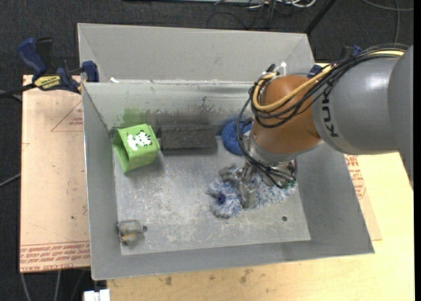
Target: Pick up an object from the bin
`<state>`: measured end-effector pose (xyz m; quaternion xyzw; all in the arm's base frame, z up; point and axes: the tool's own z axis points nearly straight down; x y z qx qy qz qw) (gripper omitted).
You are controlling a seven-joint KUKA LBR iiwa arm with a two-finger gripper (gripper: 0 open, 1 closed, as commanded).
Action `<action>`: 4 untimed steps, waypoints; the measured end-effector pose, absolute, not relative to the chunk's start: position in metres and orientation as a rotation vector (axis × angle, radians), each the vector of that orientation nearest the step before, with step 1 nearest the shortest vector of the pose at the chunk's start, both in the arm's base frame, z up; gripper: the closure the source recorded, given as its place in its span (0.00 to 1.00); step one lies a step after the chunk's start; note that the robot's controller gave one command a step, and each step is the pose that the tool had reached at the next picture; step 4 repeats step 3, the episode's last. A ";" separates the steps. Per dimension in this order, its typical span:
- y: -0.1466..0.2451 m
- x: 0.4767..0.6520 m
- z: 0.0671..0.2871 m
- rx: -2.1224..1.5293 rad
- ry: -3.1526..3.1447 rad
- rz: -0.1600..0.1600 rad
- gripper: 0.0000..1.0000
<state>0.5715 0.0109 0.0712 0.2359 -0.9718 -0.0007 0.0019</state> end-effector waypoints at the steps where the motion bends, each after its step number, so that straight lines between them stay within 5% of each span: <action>1: 0.002 0.576 0.184 0.705 -3.065 -0.002 1.00; 2: 0.002 0.576 0.184 0.705 -3.064 -0.002 1.00; 3: 0.005 0.571 0.237 0.710 -3.057 -0.003 1.00; 4: 0.005 0.571 0.237 0.710 -3.057 -0.003 1.00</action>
Offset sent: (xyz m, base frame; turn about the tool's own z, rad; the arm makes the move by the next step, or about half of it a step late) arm 0.0000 0.0000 0.0000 0.0000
